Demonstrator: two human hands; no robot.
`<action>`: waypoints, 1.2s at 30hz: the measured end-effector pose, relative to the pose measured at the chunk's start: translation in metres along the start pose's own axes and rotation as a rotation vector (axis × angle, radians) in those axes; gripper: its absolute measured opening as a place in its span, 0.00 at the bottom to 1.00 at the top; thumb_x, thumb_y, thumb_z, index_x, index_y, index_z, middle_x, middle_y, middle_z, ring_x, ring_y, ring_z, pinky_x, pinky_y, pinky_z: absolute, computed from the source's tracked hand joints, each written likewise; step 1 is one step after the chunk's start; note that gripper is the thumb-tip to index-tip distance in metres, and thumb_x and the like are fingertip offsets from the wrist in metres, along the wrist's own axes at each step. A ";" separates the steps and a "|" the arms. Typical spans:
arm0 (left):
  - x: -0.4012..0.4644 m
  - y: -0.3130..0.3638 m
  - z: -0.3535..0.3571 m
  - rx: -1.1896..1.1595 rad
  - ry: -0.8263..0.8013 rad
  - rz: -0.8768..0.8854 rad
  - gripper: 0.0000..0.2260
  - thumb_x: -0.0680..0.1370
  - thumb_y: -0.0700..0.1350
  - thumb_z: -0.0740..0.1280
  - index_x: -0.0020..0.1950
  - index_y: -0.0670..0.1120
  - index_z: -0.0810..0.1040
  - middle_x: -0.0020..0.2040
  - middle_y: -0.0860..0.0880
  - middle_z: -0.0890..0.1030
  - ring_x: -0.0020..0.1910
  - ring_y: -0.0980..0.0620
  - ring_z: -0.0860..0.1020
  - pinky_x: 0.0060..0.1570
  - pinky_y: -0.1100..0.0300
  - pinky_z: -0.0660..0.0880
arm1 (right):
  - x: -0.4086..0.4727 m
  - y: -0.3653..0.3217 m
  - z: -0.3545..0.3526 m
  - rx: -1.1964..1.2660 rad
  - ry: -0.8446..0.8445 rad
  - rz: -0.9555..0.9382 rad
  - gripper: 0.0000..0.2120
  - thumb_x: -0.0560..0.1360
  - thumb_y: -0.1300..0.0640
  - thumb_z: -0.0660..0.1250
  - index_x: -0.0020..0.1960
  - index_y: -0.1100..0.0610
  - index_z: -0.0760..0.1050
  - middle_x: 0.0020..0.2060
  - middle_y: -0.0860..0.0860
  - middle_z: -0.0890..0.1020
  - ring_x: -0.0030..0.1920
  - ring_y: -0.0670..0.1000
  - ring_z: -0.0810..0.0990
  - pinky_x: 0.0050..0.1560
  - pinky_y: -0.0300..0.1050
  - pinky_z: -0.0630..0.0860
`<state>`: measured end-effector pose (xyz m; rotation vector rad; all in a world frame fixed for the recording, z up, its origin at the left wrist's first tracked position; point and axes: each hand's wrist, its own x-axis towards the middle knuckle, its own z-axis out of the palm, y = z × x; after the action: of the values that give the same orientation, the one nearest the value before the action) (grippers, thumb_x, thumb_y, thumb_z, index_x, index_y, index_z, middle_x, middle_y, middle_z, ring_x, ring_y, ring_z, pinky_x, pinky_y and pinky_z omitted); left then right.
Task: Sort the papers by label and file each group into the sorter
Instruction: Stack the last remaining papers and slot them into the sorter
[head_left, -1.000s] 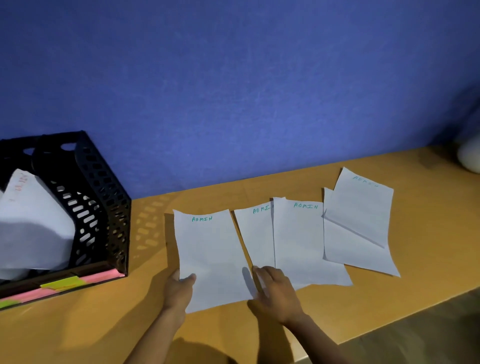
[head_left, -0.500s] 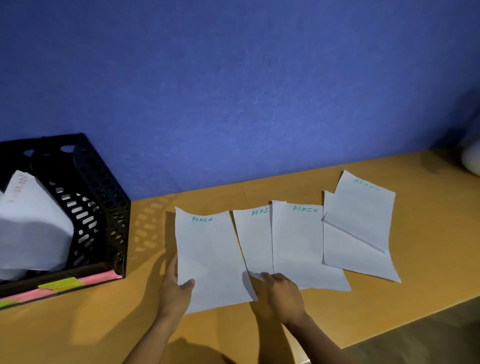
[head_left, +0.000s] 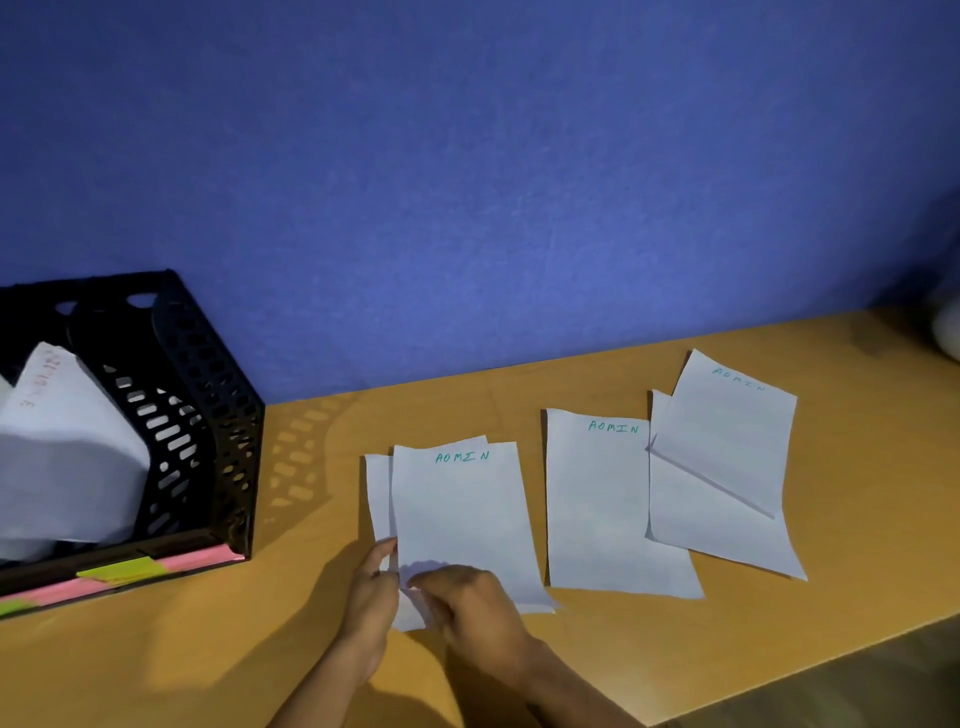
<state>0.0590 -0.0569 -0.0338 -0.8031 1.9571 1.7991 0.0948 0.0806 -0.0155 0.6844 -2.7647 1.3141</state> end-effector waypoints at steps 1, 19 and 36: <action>0.000 -0.001 0.002 -0.027 0.005 -0.012 0.16 0.78 0.34 0.60 0.48 0.55 0.78 0.46 0.51 0.83 0.44 0.51 0.81 0.35 0.60 0.74 | -0.001 0.001 0.004 0.028 -0.014 0.015 0.09 0.79 0.59 0.63 0.54 0.54 0.81 0.49 0.49 0.85 0.44 0.45 0.81 0.50 0.32 0.76; 0.008 0.001 -0.004 0.297 -0.069 0.188 0.29 0.77 0.30 0.63 0.73 0.53 0.66 0.68 0.53 0.72 0.68 0.47 0.70 0.61 0.53 0.72 | -0.066 0.092 -0.043 -0.471 0.116 0.451 0.28 0.71 0.50 0.67 0.70 0.56 0.69 0.66 0.55 0.75 0.68 0.57 0.72 0.65 0.52 0.70; 0.004 0.009 0.024 0.208 -0.152 0.149 0.19 0.78 0.30 0.59 0.62 0.48 0.80 0.57 0.51 0.77 0.44 0.59 0.74 0.41 0.64 0.72 | -0.049 0.082 -0.062 -0.318 0.259 0.407 0.21 0.75 0.70 0.61 0.64 0.54 0.78 0.59 0.50 0.83 0.57 0.51 0.82 0.58 0.44 0.78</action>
<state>0.0474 -0.0340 -0.0326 -0.4512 2.1058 1.6460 0.0964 0.1905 -0.0450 -0.0654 -2.8787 0.8801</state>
